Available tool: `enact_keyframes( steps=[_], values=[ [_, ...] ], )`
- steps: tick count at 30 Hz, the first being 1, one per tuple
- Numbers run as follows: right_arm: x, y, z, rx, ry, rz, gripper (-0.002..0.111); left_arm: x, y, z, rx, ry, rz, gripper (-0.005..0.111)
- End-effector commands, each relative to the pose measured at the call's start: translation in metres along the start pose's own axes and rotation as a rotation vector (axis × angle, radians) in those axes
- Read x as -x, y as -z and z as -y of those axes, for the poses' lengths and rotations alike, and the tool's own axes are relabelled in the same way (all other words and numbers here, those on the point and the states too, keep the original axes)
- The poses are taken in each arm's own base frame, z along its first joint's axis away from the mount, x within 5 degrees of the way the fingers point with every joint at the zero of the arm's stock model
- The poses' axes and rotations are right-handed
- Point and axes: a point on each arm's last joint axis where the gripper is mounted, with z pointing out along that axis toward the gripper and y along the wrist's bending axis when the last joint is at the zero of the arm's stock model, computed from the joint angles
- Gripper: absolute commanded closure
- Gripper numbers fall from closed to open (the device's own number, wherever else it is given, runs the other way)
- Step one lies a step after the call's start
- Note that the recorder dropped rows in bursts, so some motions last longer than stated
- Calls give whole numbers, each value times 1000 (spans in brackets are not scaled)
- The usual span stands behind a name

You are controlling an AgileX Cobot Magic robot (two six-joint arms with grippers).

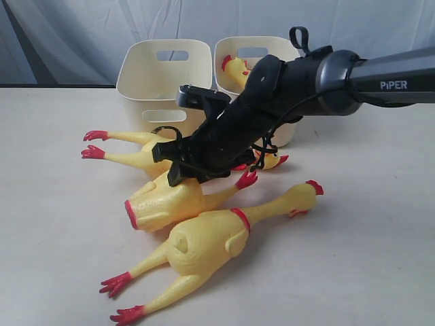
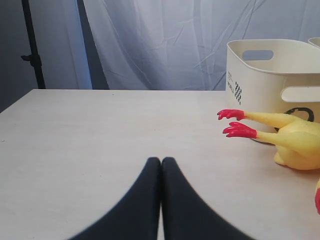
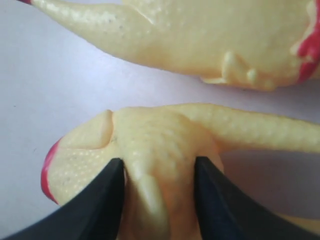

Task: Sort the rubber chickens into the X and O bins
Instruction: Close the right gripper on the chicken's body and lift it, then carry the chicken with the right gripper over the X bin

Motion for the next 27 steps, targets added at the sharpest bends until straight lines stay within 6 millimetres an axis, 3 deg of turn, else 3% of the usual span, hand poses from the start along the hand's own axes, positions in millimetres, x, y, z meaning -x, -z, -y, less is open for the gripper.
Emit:
enact_keyframes(
  steps=[1, 20, 27],
  values=[
    [2, 12, -7, 20, 5, 11, 109, -1, 0, 0, 2, 7, 6, 107],
    [11, 78, -40, 78, 71, 149, 109, -1, 0, 0, 2, 7, 6, 107],
    [21, 113, -52, 72, 99, 323, 109, -1, 0, 0, 2, 7, 6, 107]
  ],
)
